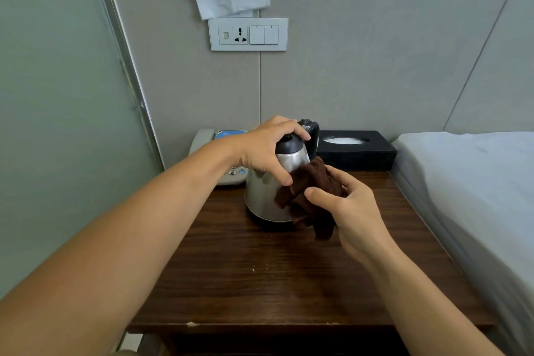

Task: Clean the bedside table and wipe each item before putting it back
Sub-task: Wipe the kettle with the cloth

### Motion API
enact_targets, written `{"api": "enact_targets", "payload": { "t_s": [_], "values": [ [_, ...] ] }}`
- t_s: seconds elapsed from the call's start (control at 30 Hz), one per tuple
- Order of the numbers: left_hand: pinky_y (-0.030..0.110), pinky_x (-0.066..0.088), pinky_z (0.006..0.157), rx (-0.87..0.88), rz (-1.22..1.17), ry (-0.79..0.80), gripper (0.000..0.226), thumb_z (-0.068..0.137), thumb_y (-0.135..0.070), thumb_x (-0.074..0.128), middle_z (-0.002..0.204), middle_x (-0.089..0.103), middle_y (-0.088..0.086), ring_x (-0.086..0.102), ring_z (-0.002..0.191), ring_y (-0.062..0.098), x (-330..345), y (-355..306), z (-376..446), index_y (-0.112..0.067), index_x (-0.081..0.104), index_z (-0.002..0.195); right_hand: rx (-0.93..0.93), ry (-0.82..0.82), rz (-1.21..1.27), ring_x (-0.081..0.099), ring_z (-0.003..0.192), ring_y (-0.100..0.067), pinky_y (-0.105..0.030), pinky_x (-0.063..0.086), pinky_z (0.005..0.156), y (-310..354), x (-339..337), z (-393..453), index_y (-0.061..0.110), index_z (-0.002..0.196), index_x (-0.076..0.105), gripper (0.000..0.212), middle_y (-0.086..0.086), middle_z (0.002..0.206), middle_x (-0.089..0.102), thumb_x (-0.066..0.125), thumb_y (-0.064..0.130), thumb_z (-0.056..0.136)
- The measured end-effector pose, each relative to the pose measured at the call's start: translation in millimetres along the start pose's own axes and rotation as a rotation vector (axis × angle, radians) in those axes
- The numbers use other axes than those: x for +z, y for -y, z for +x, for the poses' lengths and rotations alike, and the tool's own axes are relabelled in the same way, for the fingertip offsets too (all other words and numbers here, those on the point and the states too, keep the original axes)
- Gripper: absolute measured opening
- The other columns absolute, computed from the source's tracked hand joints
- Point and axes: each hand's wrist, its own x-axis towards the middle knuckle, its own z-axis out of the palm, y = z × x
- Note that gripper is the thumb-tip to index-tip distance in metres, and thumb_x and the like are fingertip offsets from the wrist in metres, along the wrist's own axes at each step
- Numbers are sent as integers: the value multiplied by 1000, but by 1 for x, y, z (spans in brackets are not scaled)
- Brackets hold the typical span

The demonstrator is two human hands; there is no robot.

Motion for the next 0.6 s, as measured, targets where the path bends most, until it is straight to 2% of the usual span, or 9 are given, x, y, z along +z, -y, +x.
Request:
{"api": "enact_targets", "payload": {
  "t_s": [0.1, 0.17, 0.23, 0.27, 0.33, 0.4, 0.5, 0.53, 0.6],
  "values": [
    [47, 33, 121, 2, 5, -10, 91, 43, -53, 87, 147, 30, -11, 28, 147, 17, 2, 2, 1, -59, 50, 126, -81, -132, -174, 76, 94, -18, -46, 64, 82, -3, -5, 2, 22, 116, 73, 41, 3, 100, 78, 86, 6, 80],
    [46, 33, 120, -7, -2, -20, 88, 46, -51, 85, 147, 31, -10, 29, 146, 16, 3, 2, 1, -57, 51, 127, -207, -300, -414, 70, 97, -6, -30, 61, 86, -9, -12, 8, 28, 115, 70, 42, 8, 103, 73, 89, 22, 78],
    [45, 35, 120, -16, -6, -22, 83, 51, -44, 82, 148, 31, -10, 31, 145, 15, 3, 0, 1, -55, 52, 128, -304, -421, -639, 56, 96, 10, -5, 46, 83, -10, -12, 12, 29, 119, 65, 48, 7, 113, 62, 87, 34, 77],
    [44, 35, 119, -20, -10, -19, 81, 54, -38, 80, 147, 31, -11, 31, 144, 15, 3, -1, 0, -55, 52, 128, -324, -443, -716, 50, 92, 14, -1, 39, 78, -11, -8, 13, 27, 124, 63, 53, 6, 116, 55, 87, 37, 77],
    [44, 37, 118, -29, -16, -15, 78, 57, -29, 75, 145, 32, -12, 33, 142, 15, 2, -2, 0, -55, 53, 127, -305, -379, -794, 42, 86, 8, -3, 34, 79, -17, 5, 13, 24, 136, 58, 70, 4, 120, 46, 88, 42, 76],
    [45, 37, 118, -45, -14, -3, 80, 57, -22, 71, 144, 31, -12, 32, 143, 16, 1, -3, -1, -56, 52, 127, -272, -237, -799, 39, 98, 1, -2, 33, 86, -27, 13, 10, 23, 149, 46, 86, 5, 124, 36, 89, 41, 76],
    [47, 37, 117, -53, -23, 5, 84, 53, -17, 68, 146, 31, -11, 31, 145, 16, 0, -3, -3, -57, 52, 126, -295, -110, -798, 38, 111, -3, 8, 29, 87, -38, 2, 9, 20, 160, 30, 98, 7, 126, 30, 86, 25, 80],
    [47, 38, 116, -54, -35, 9, 85, 52, -16, 66, 146, 31, -11, 32, 144, 16, 0, -4, -3, -56, 53, 125, -288, -78, -806, 38, 116, -4, 6, 28, 92, -40, -6, 8, 20, 162, 25, 102, 7, 129, 30, 86, 22, 81],
    [47, 41, 115, -57, -51, 19, 85, 51, -14, 65, 148, 31, -10, 33, 143, 16, 1, -6, -2, -56, 53, 125, -279, 7, -800, 37, 127, -6, -6, 30, 108, -42, -19, 8, 20, 164, 19, 107, 8, 134, 30, 86, 21, 81]
  ]
}}
